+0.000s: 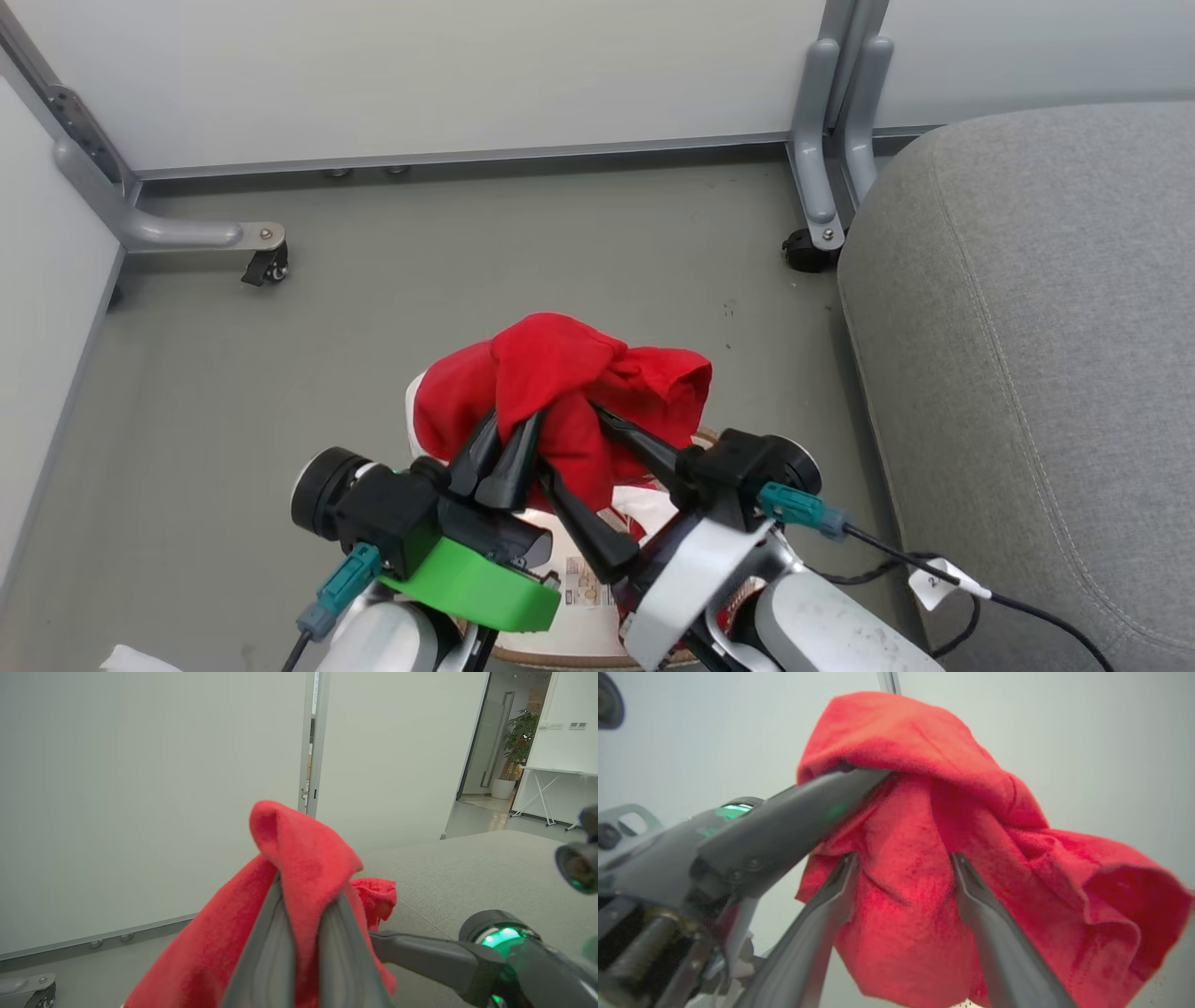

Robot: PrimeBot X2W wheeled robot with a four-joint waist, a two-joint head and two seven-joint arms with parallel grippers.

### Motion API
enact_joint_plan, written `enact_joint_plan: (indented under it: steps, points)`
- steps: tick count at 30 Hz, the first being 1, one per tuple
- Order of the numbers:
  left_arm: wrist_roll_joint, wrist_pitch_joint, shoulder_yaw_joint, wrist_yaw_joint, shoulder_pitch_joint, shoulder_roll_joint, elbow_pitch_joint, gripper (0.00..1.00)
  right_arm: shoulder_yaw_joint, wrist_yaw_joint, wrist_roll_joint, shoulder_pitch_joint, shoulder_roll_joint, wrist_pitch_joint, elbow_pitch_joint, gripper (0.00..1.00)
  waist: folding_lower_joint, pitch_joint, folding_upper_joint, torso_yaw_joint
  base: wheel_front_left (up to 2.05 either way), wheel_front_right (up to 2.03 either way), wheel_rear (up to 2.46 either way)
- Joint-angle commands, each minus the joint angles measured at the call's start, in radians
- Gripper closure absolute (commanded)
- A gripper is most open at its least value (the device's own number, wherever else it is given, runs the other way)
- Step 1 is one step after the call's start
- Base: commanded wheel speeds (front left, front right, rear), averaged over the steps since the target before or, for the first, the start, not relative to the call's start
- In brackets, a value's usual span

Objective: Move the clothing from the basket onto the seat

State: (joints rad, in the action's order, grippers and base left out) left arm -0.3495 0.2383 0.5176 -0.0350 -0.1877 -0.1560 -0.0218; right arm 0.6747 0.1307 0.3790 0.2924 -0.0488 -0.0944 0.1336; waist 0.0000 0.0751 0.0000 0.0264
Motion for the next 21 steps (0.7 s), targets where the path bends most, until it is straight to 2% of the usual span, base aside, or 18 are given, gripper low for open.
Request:
enact_joint_plan:
  steps: [1, 7, 8, 9, 21]
  points:
    - [0.008, 0.001, 0.001, -0.005, -0.020, 0.002, 0.001, 1.00, 0.016, 0.000, 0.012, 0.028, -0.003, 0.009, 0.019, 0.00, 0.0000, 0.001, 0.0000, 0.003, 0.00, 0.00, 0.00]
    - [0.001, 0.002, 0.011, -0.008, -0.025, 0.004, -0.001, 1.00, 0.069, 0.000, 0.046, 0.104, -0.003, 0.025, 0.091, 0.00, 0.0000, 0.002, 0.0000, 0.008, 0.00, 0.00, 0.00]
    - [0.001, 0.003, 0.013, -0.007, -0.025, 0.005, -0.002, 1.00, 0.075, 0.000, 0.055, 0.112, -0.003, 0.023, 0.099, 0.54, 0.0000, 0.002, 0.0000, 0.008, 0.00, 0.00, 0.00]
    - [0.000, 0.003, 0.014, -0.007, -0.026, 0.006, -0.003, 1.00, 0.083, 0.000, 0.063, 0.124, -0.003, 0.021, 0.107, 1.00, 0.0000, 0.002, 0.0000, 0.009, 0.00, 0.00, 0.00]
    - [-0.008, 0.008, 0.017, 0.000, -0.026, 0.001, -0.001, 1.00, 0.132, 0.000, 0.113, 0.179, -0.003, -0.018, 0.162, 1.00, 0.0000, 0.003, 0.0000, 0.006, 0.00, 0.00, 0.00]
